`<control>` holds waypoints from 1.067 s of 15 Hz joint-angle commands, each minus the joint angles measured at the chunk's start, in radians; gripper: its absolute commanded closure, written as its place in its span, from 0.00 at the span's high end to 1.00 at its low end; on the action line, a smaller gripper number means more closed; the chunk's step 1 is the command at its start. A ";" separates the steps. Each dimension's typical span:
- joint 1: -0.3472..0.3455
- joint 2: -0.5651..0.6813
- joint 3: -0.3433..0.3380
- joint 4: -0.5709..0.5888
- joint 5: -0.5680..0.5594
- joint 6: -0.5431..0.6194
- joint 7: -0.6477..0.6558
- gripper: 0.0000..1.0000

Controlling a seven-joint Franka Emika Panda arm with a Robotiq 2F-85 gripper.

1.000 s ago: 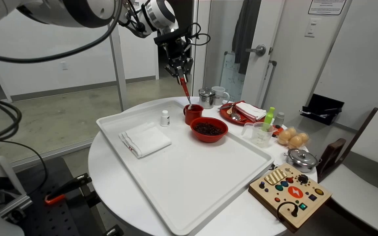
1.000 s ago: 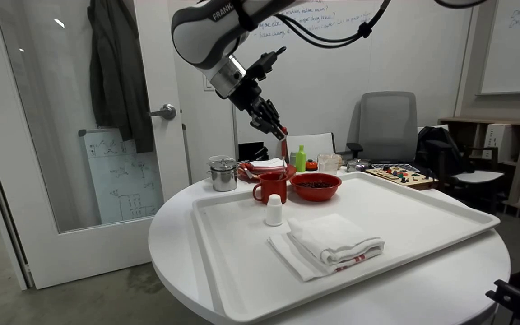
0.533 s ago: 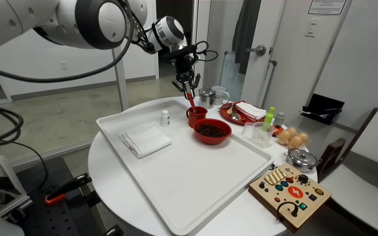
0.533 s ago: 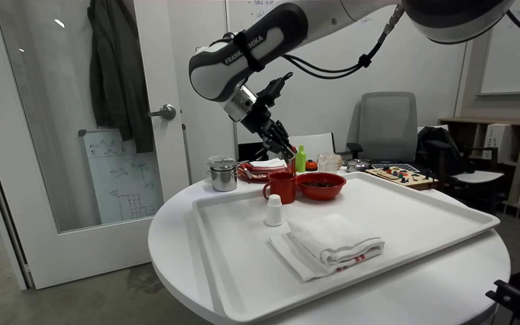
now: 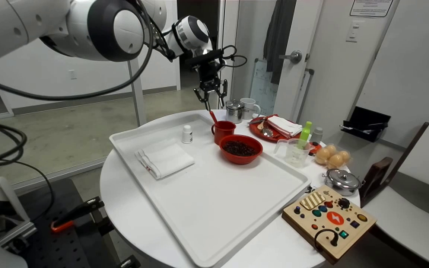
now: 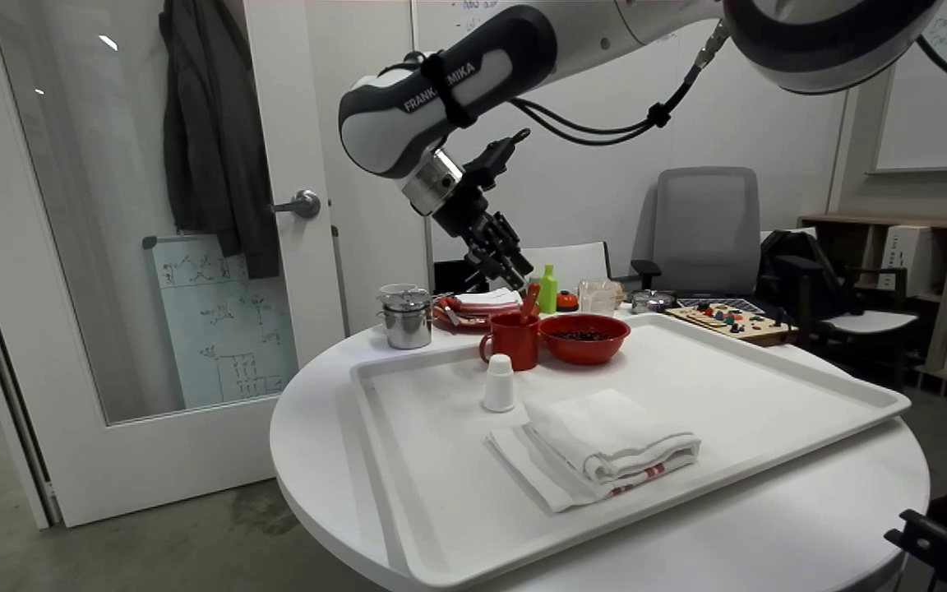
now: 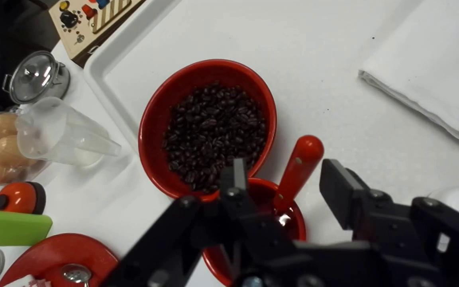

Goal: Use the spoon to stir the contents in the orange bowl then put the spoon in the cup

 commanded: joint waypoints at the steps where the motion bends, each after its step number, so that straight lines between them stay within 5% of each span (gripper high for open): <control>1: 0.000 0.000 0.000 0.001 0.001 0.000 0.000 0.52; 3: 0.000 0.001 0.000 0.002 0.001 -0.001 -0.001 0.52; 4: 0.000 0.002 0.000 0.003 0.001 -0.001 -0.001 0.77; 8: -0.010 -0.092 0.010 -0.033 0.024 0.008 0.104 0.98; 9: -0.002 -0.028 0.001 0.002 0.001 0.008 0.061 0.82; 11: -0.005 -0.061 0.002 0.000 0.003 0.008 0.078 0.96; 16: -0.006 -0.075 0.003 -0.010 0.006 0.008 0.088 0.99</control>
